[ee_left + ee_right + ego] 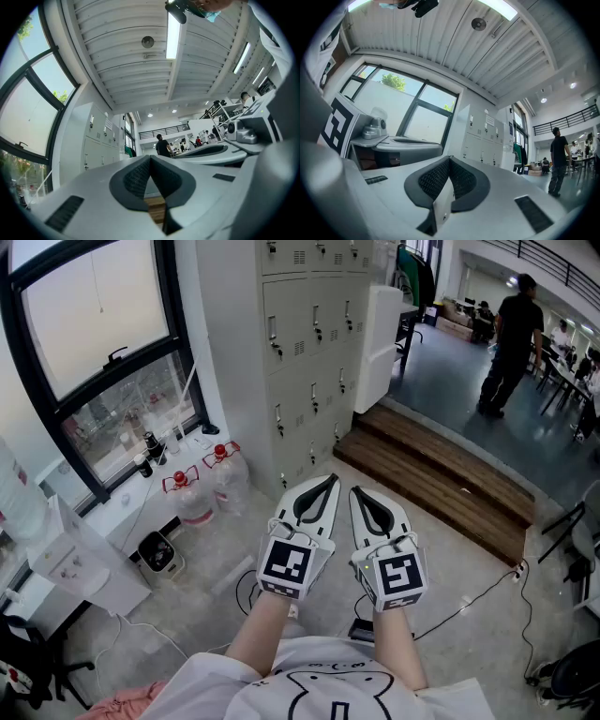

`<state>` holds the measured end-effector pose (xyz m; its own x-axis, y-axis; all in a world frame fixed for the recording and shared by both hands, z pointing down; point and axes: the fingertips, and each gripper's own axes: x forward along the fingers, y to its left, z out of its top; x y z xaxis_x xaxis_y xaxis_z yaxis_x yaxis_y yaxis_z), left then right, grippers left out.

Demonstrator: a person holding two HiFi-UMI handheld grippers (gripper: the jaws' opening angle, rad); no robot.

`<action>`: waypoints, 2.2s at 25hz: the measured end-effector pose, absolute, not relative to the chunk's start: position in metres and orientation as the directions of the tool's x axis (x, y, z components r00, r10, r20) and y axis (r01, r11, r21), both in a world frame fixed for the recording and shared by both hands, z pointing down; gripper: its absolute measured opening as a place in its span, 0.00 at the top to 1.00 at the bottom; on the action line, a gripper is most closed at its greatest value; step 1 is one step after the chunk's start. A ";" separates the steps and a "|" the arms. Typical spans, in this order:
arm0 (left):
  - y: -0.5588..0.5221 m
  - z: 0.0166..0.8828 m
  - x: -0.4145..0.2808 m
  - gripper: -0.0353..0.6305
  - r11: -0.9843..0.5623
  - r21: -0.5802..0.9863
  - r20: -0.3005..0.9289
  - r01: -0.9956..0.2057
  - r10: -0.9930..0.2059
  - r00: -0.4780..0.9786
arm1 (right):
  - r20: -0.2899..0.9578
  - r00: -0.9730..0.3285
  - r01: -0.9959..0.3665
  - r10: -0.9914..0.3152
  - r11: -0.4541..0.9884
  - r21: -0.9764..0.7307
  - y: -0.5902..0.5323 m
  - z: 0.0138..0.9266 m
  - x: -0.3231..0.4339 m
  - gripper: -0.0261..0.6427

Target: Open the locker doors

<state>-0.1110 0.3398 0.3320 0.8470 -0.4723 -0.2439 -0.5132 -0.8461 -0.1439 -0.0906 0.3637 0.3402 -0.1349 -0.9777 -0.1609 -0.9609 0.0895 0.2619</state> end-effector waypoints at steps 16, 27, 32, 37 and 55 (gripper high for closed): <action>0.274 0.345 -0.118 0.92 -0.840 -0.106 -0.233 -0.532 -0.499 0.835 | -0.164 -0.186 -0.961 -0.969 0.145 0.235 0.299 0.346 -0.097 0.93; 0.183 0.338 -0.101 0.92 -0.849 -0.120 -0.229 -0.515 -0.481 0.846 | -0.151 -0.192 -0.963 -0.970 0.157 0.217 0.206 0.344 -0.083 0.93; 0.140 0.340 -0.090 0.92 -0.864 -0.124 -0.210 -0.488 -0.458 0.864 | -0.135 -0.174 -0.968 -0.975 0.144 0.207 0.161 0.348 -0.075 0.93; 0.092 0.344 -0.089 0.92 -0.869 -0.116 -0.196 -0.481 -0.455 0.869 | -0.117 -0.163 -0.972 -0.980 0.139 0.190 0.112 0.352 -0.072 0.93; -0.024 0.396 -0.082 0.92 -0.844 -0.023 -0.105 -0.536 -0.531 0.841 | -0.002 -0.223 -0.962 -0.975 0.220 0.161 -0.003 0.400 -0.062 0.93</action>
<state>-0.0822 -0.0240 0.3962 0.8410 -0.5309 -0.1046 -0.5357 -0.8441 -0.0229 -0.0618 -0.0029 0.4004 -0.2232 -0.9748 -0.0022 -0.9621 0.2200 0.1614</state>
